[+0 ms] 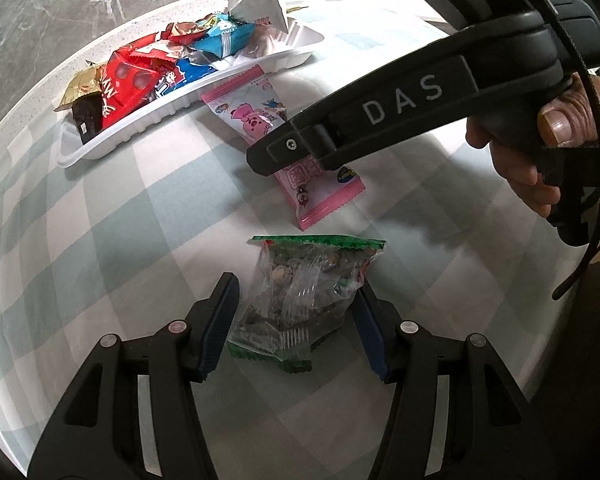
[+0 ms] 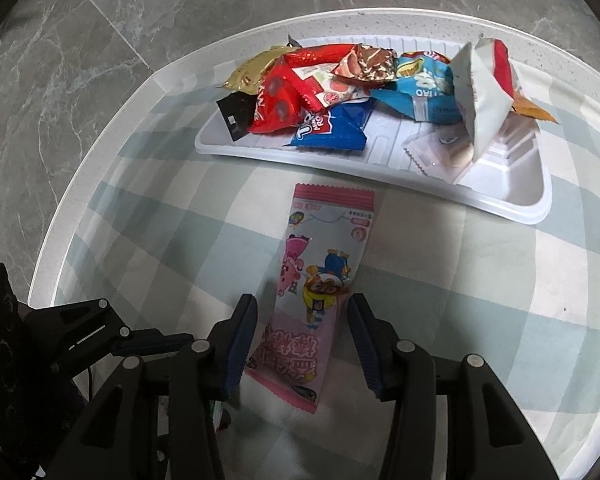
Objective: Organize snacks
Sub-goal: 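Grasp the clear nut bag with the left tool while the right tool grasps the pink Pororo packet, then carry the nut bag and pink packet over the white tray with both tools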
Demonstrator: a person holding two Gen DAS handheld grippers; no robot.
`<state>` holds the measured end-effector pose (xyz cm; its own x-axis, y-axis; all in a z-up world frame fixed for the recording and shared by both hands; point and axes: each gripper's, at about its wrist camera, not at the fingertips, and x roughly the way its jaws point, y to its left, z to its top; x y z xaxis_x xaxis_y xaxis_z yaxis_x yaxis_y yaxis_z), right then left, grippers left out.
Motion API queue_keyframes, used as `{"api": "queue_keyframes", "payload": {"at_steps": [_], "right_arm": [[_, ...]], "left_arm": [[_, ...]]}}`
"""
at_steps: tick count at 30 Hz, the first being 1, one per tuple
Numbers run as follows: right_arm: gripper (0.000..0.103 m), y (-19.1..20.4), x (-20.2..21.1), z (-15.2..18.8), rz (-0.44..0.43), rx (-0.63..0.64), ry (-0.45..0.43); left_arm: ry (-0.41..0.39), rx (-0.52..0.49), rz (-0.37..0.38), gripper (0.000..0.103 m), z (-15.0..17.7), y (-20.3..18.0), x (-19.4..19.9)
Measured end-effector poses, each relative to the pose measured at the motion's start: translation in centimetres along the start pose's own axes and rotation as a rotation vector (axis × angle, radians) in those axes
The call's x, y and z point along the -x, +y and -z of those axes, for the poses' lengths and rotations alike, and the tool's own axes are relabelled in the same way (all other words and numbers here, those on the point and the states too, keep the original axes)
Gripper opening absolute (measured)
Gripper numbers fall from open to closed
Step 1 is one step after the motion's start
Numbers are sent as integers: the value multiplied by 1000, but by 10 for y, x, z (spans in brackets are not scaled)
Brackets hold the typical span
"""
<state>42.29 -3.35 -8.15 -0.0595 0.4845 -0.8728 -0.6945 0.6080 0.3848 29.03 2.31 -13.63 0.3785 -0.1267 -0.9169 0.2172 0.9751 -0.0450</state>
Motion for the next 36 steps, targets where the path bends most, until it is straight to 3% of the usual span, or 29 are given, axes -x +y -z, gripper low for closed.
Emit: {"api": "queue_keyframes", "payload": {"at_steps": [5, 9, 19, 36], "right_arm": [[33, -1, -1, 0, 10, 15, 3], [27, -4, 1, 1, -21, 8, 6], [25, -18, 14, 8, -126, -78, -3], [25, -21, 36, 15, -174, -136, -23]], "left_arm": [[-6, -5, -11, 53, 0, -3, 0], [-30, 28, -17, 44, 1, 0, 2], [-56, 102, 11, 39, 6, 9, 10], [-108, 225, 39, 39, 9, 25, 39]]}}
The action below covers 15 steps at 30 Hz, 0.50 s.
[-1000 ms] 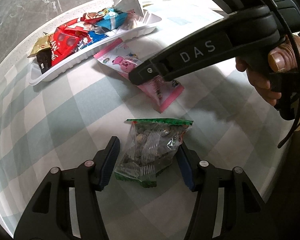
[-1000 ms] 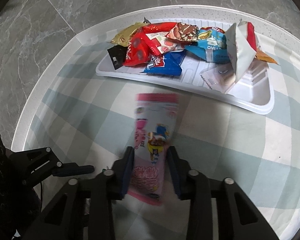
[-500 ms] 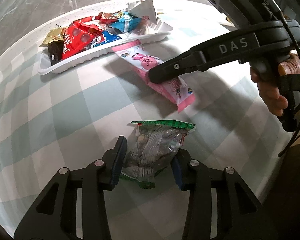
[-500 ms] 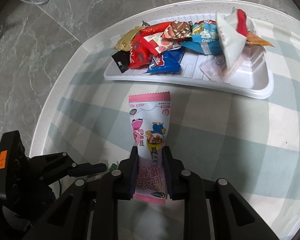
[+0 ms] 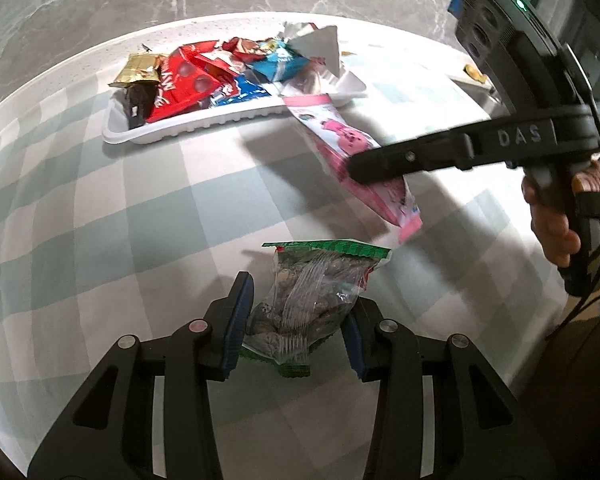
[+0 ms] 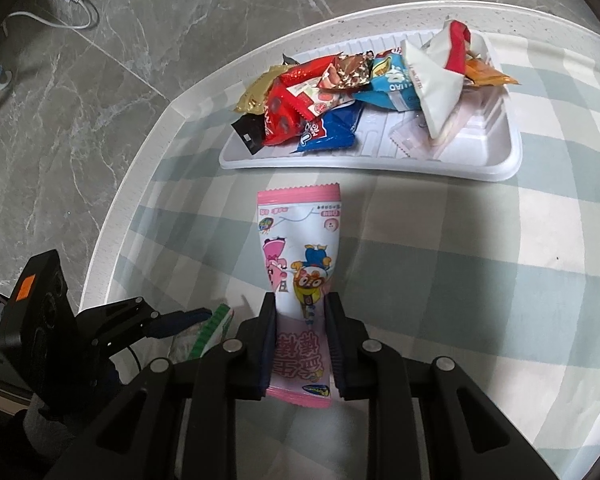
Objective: Organize snacks
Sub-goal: 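Carry the nut bag and pink packet over the white tray with both tools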
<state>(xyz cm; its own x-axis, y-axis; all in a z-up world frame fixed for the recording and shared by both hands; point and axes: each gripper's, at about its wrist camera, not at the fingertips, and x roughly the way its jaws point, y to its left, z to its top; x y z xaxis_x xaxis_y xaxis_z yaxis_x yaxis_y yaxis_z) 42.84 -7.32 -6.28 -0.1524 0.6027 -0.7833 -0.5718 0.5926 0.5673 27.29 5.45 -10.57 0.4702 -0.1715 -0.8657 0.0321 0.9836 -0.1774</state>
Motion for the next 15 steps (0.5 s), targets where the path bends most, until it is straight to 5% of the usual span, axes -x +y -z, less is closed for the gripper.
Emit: {"api": "queue_keyframes", "payload": {"at_steps": [15], "right_arm": [[25, 1, 23, -18, -51, -43, -46]], "left_arm": [[-48, 105, -16, 39, -26, 26, 20]]}}
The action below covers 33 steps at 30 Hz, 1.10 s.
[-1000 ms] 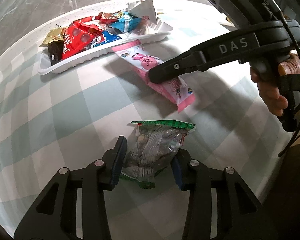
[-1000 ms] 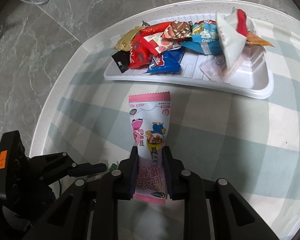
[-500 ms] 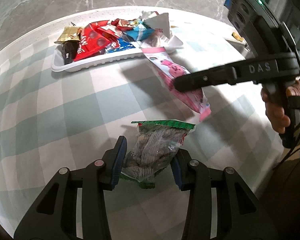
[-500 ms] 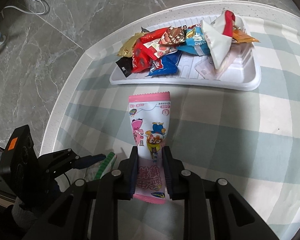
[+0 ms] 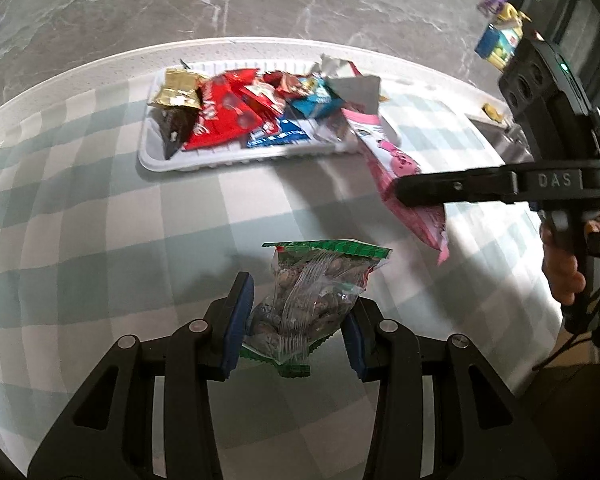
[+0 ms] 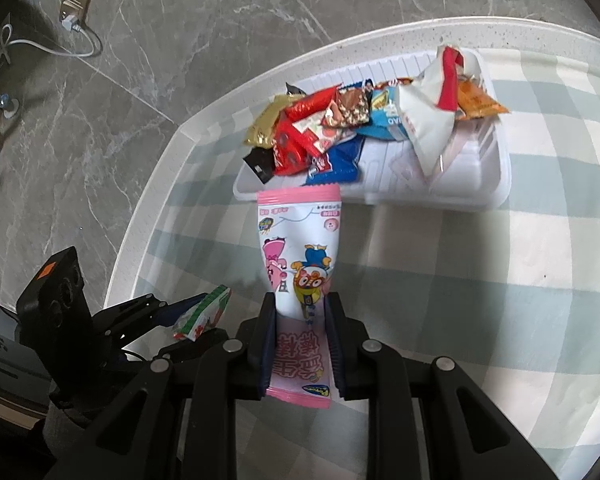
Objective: Organize snacks
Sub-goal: 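Carry the nut bag and pink packet over the white tray with both tools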
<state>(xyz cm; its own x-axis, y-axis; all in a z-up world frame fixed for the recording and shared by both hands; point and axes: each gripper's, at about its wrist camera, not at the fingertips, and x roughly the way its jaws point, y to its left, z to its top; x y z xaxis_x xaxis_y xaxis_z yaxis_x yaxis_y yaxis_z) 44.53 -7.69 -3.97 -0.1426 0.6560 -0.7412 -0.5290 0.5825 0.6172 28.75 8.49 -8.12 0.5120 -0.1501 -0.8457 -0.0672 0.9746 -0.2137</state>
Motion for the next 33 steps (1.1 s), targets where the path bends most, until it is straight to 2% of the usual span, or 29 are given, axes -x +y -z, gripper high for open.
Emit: {"api": "queue_keyframes", "payload": {"at_steps": [11, 33], "right_arm": [[25, 3, 8, -17, -17, -1, -33], [25, 4, 13, -59, -17, 11, -90]], "left_arm": [[-45, 30, -19, 39, -33, 12, 8], [-95, 12, -33, 39, -97, 21, 1]]}}
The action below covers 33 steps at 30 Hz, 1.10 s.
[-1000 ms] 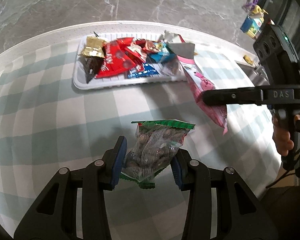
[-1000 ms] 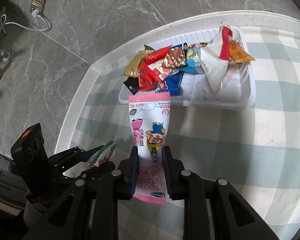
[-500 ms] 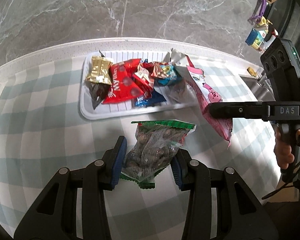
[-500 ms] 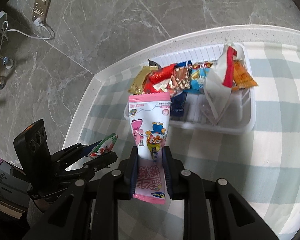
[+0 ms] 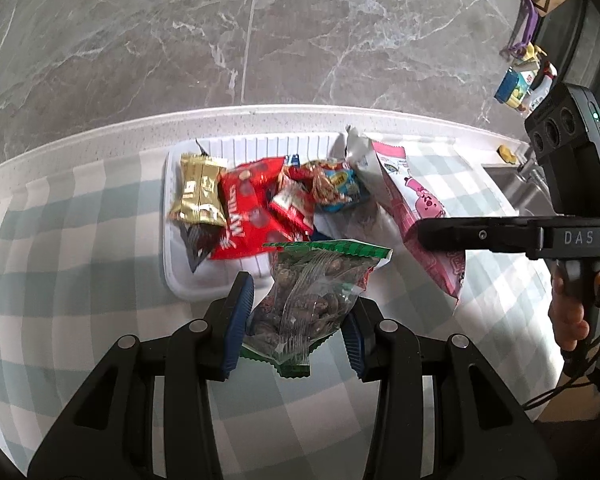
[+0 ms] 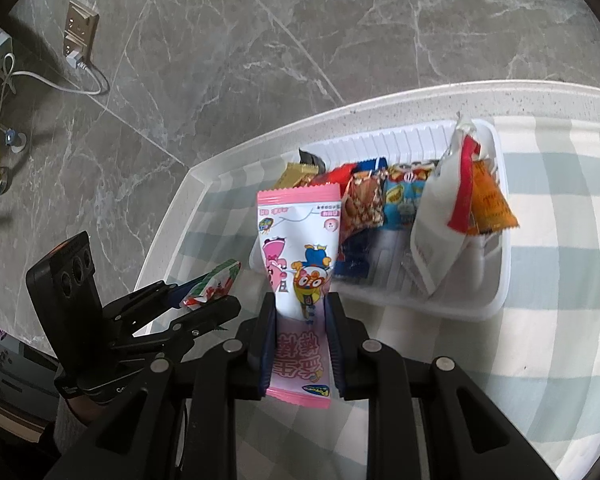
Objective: Organize snacks
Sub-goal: 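Carry the nut bag and pink packet over the white tray with both tools, then lower the nut bag into the tray with the left tool while the right tool releases the pink packet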
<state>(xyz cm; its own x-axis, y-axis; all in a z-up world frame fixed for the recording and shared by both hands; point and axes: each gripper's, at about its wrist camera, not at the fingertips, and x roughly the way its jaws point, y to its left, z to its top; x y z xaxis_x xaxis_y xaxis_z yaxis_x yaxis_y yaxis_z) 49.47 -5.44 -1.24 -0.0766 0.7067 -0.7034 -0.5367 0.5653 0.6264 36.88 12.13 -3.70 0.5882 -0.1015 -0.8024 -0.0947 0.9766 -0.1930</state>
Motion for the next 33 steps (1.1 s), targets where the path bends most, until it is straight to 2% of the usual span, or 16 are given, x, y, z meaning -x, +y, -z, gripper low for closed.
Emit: {"api": "queue_keyframes", "payload": {"at_steps": [19, 33], "right_arm": [[25, -13, -9, -29, 9, -34, -15], [25, -22, -17, -45, 32, -47, -19]], "left_arm": [[-19, 22, -5, 39, -42, 12, -22], [-28, 18, -23, 39, -62, 18, -37]]}}
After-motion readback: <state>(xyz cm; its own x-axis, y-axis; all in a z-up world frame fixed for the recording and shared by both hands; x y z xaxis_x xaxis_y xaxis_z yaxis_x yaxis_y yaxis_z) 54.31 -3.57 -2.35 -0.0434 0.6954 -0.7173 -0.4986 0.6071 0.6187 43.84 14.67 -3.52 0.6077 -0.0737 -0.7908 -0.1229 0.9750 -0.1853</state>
